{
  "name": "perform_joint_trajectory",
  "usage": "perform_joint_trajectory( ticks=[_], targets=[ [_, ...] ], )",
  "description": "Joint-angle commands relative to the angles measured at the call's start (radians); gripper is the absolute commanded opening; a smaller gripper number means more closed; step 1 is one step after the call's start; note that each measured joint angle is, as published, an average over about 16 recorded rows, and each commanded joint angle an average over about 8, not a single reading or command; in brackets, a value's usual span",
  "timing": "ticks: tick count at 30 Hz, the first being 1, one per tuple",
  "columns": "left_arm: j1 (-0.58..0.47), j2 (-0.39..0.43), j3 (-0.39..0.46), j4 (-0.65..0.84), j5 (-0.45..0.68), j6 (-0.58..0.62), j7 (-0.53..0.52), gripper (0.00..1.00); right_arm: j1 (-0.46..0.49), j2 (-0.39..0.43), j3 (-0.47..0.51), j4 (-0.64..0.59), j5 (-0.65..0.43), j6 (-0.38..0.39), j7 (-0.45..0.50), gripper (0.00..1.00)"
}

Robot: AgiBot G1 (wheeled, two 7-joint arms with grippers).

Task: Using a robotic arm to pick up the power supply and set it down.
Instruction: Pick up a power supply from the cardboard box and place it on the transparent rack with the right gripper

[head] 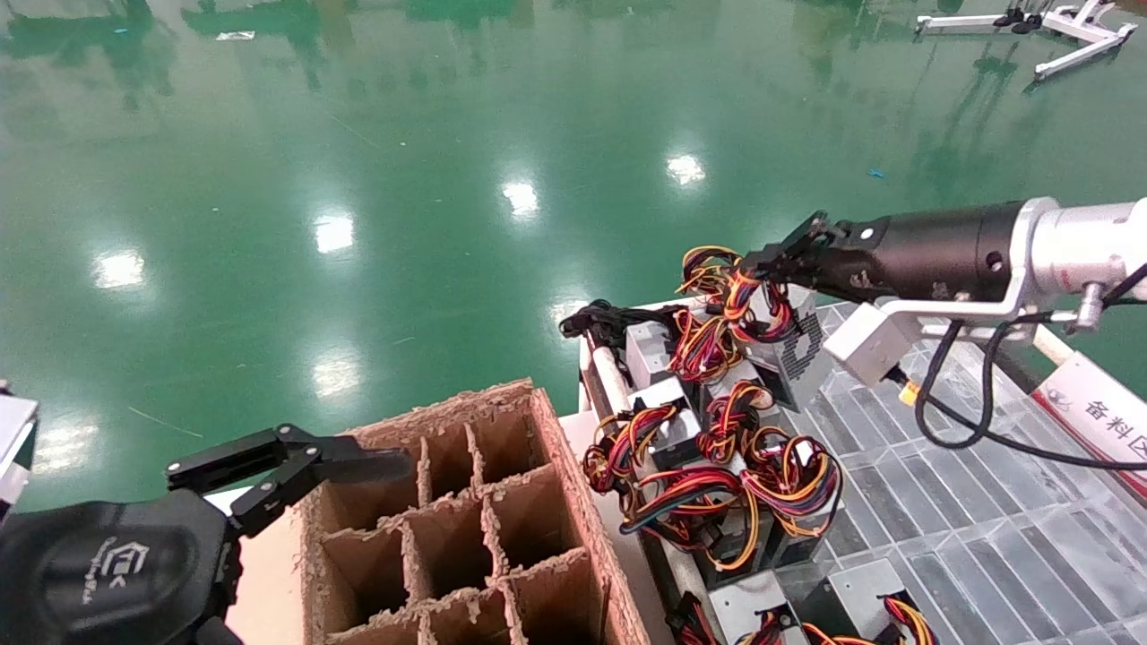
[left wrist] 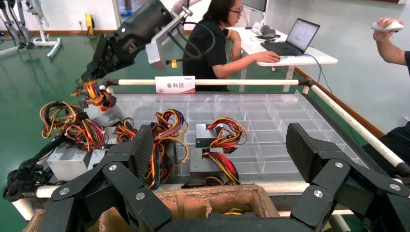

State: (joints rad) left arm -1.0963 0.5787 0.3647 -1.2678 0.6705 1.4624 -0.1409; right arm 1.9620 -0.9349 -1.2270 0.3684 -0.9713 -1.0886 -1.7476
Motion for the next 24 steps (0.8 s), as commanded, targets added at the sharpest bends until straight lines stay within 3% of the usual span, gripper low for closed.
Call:
perform_joint_trajectory(
  ticks=[1,14,24],
  targets=[
    [0.000,0.000,0.000,0.000,0.000,0.000,0.000,1.00,-0.003,-0.003,-0.003,0.025,-0.007,0.012,-0.017,0.00],
    [0.000,0.000,0.000,0.000,0.000,0.000,0.000,1.00,-0.060,0.032,-0.053,0.145,-0.081,0.081,0.010,0.00],
    [0.000,0.000,0.000,0.000,0.000,0.000,0.000,1.00,-0.059,0.149,-0.065,0.260,-0.097,0.057,0.049,0.00]
  ],
)
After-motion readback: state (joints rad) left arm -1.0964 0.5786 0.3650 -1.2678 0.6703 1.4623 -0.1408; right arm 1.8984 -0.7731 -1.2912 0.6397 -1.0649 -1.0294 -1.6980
